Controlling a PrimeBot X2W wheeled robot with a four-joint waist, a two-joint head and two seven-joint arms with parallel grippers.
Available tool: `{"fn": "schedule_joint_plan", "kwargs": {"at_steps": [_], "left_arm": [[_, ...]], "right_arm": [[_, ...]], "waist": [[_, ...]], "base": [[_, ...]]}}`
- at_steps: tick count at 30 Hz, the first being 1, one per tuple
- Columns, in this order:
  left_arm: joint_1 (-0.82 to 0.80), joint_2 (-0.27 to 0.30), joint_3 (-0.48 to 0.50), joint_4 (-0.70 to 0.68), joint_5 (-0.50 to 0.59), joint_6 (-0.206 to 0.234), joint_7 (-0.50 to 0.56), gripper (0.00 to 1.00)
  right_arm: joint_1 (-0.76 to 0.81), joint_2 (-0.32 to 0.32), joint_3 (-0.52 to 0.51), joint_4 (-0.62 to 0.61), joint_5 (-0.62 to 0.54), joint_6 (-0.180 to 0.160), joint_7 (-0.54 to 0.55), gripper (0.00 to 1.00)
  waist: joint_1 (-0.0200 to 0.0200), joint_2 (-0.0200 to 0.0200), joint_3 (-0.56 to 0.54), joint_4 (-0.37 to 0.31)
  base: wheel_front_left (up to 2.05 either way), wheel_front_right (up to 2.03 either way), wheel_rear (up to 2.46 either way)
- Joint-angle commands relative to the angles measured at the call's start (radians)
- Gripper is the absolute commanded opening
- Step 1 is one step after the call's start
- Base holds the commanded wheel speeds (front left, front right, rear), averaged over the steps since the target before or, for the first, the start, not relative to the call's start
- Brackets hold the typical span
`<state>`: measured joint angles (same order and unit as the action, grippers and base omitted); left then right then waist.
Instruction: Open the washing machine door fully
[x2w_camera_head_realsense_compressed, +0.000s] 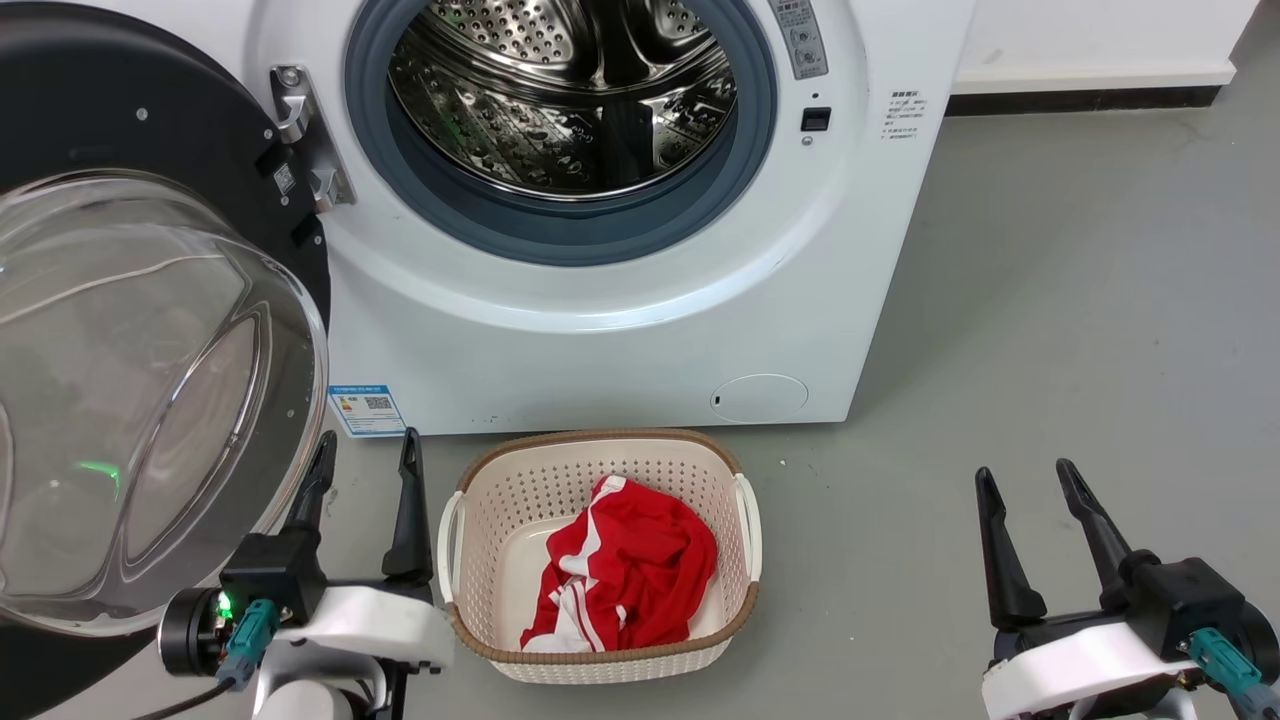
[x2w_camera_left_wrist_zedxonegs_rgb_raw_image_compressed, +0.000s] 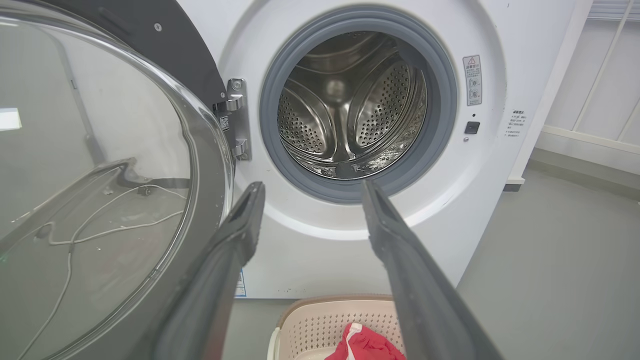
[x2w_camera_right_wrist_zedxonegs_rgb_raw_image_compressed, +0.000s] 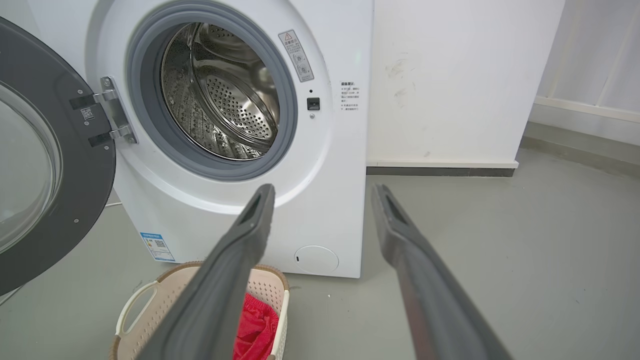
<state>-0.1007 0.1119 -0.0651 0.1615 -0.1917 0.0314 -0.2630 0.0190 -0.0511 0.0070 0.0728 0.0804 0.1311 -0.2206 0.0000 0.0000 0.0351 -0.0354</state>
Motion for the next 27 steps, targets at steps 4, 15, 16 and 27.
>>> {"fn": "schedule_joint_plan", "kwargs": {"at_steps": [4,15,16,27], "left_arm": [[0.034,-0.01,0.016,-0.012,0.043,0.01,-0.002,1.0],[0.084,-0.036,0.045,-0.038,0.078,-0.002,-0.002,1.0],[0.087,-0.038,0.047,-0.038,0.08,-0.004,-0.002,1.0],[0.094,-0.048,0.057,-0.044,0.102,-0.014,-0.002,1.0]], "right_arm": [[-0.005,0.002,0.005,-0.001,0.007,-0.001,-0.008,1.0],[0.01,0.002,0.012,-0.004,0.006,-0.001,-0.009,1.0],[0.01,0.002,0.012,-0.005,0.006,-0.001,-0.009,1.0],[0.014,0.002,0.017,-0.007,0.007,-0.001,-0.006,1.0]], "waist": [[0.0,0.0,-0.006,-0.002],[0.0,0.0,-0.023,0.017],[0.0,0.0,-0.023,0.019],[0.0,0.0,-0.022,0.019]], "base": [[0.0,0.0,0.0],[0.0,0.0,0.0],[0.0,0.0,0.0],[0.0,0.0,0.0]]}}
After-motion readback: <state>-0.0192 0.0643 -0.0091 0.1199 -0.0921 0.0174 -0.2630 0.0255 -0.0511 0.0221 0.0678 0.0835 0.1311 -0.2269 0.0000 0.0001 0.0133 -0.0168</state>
